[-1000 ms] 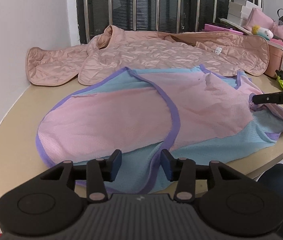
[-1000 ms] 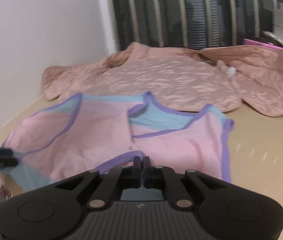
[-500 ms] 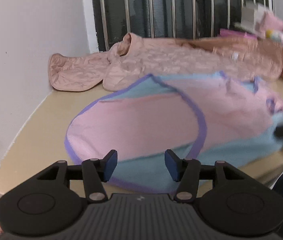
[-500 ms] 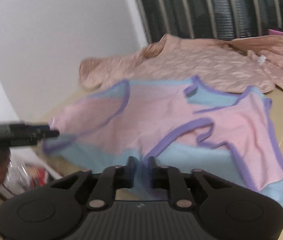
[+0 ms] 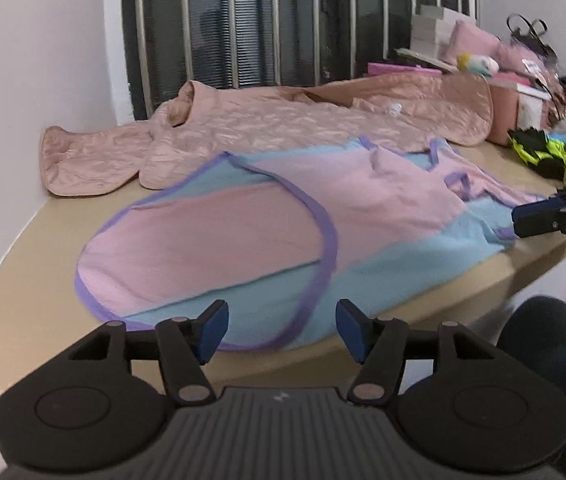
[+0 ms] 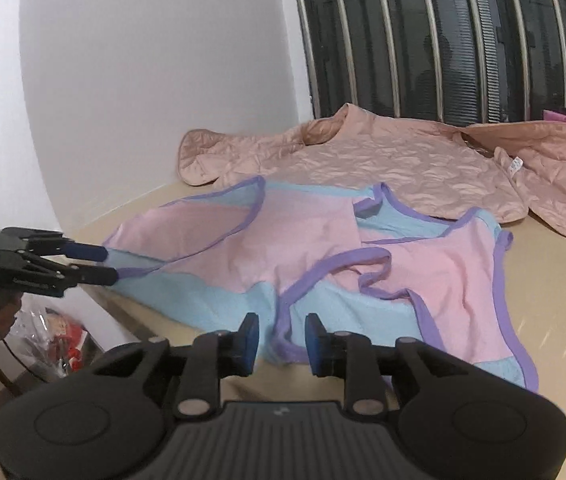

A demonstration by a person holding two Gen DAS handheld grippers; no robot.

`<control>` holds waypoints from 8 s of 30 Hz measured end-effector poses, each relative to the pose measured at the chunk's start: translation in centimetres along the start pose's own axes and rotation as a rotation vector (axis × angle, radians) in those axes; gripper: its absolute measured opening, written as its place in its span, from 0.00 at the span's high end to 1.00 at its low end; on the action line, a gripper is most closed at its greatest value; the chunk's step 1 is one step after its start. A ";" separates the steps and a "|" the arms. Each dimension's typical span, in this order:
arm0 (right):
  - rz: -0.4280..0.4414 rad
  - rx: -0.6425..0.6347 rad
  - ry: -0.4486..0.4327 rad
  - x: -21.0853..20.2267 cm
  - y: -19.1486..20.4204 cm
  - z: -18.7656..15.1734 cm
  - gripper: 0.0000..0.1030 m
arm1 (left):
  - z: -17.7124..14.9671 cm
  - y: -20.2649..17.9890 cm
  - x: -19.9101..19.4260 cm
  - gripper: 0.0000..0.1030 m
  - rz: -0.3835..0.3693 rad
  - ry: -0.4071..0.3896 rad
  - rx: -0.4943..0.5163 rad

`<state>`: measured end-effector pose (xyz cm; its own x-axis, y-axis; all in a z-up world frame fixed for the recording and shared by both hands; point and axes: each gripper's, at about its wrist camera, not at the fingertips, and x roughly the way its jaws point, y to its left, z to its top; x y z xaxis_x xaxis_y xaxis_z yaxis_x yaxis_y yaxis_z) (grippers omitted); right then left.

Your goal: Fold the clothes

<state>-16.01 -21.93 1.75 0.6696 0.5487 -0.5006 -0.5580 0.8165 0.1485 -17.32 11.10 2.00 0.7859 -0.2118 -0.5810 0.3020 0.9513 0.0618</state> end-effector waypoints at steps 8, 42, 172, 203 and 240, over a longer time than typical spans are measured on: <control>-0.043 -0.017 0.005 1.0 -0.1 -1.5 0.96 | 0.1 0.5 0.1 0.97 0.000 0.035 -0.015; -0.226 -0.021 0.015 -0.5 -7.7 2.0 0.67 | 4.4 11.7 7.0 0.26 0.092 -0.010 -0.046; -0.205 0.263 0.042 3.7 -11.7 9.0 0.69 | 7.2 13.1 9.5 0.50 0.052 0.116 -0.638; -0.430 0.221 0.050 5.6 -14.6 8.6 0.98 | 7.1 9.4 9.8 0.54 0.125 0.095 -0.473; -0.114 0.180 0.027 3.7 -4.9 2.7 0.87 | 7.9 -0.2 6.6 0.45 -0.334 0.043 -0.218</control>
<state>-9.43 -23.41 1.50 0.7084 0.4481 -0.5453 -0.3817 0.8931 0.2381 -7.94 7.76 4.52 0.6394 -0.5120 -0.5737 0.4118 0.8581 -0.3068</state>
